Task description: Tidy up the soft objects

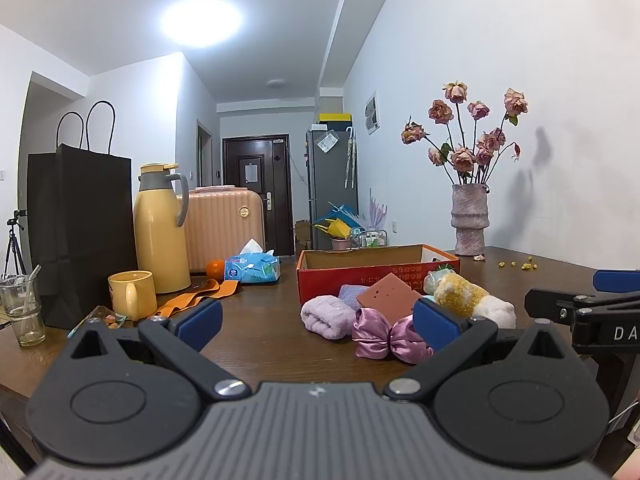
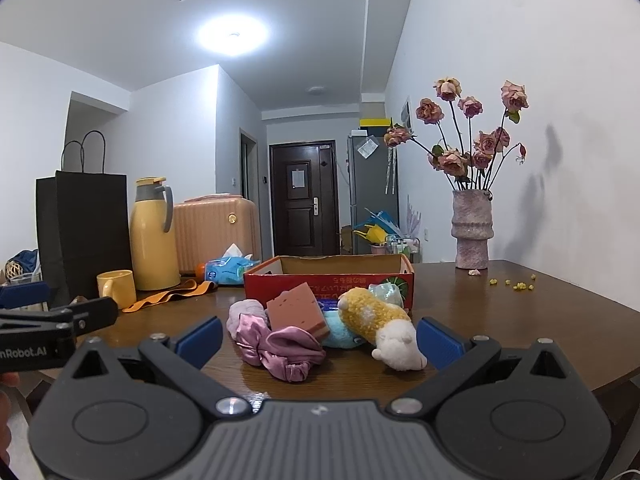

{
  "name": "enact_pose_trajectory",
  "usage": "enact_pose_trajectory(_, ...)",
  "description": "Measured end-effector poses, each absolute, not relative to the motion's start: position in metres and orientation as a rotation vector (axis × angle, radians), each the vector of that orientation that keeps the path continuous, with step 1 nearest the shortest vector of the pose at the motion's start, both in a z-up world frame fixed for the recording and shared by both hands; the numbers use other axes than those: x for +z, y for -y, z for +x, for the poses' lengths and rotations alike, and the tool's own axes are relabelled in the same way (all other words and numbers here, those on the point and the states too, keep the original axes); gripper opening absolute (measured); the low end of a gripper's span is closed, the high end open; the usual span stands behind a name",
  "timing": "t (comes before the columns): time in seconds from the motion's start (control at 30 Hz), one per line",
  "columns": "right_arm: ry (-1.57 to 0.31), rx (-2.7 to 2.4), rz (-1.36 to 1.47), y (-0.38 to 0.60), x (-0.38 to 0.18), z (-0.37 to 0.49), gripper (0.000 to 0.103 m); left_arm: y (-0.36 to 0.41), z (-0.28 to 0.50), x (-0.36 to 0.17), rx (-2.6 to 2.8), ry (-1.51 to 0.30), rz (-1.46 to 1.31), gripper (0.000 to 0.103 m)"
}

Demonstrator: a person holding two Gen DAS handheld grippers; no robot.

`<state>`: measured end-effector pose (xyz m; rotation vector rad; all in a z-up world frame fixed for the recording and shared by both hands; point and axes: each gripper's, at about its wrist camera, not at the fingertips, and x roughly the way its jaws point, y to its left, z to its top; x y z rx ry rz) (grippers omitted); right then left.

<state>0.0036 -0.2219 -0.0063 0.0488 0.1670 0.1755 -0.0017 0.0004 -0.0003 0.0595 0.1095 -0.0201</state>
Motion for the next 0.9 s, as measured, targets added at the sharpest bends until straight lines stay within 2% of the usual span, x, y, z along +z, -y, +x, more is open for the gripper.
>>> enact_pose_trajectory(0.9, -0.158, 0.176, 0.060, 0.2241, -0.0067, 0.0026, 0.103, 0.0004, -0.0022, 0.0015, -0.021, -0.104, 0.065, 0.103)
